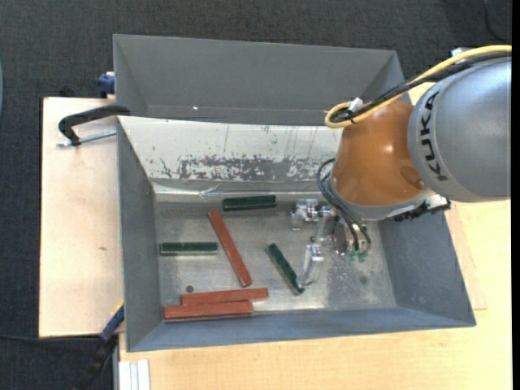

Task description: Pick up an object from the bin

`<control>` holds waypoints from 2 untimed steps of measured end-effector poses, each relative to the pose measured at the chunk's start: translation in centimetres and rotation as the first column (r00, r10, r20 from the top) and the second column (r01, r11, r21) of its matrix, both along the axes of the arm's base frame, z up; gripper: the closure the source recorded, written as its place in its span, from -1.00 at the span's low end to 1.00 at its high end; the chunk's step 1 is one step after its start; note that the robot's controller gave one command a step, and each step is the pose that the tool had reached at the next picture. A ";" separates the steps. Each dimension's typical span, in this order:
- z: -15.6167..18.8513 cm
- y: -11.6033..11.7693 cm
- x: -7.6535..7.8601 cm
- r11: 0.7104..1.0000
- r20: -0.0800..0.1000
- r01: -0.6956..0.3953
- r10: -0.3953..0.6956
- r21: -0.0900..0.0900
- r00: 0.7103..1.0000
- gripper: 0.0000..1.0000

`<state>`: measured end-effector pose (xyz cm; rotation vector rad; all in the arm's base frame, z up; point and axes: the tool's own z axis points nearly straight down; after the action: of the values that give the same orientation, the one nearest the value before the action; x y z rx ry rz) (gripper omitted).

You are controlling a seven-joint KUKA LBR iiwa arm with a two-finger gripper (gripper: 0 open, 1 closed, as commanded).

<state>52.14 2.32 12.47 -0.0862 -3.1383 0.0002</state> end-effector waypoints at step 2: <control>-4.7 1.1 -0.1 0.988 0.001 0.152 -0.152 0.001 0.988 1.00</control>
Offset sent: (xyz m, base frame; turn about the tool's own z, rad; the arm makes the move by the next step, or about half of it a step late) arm 0.0000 0.0000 0.0000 0.0000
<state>52.03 3.41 7.81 -0.3249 -3.1240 -0.0023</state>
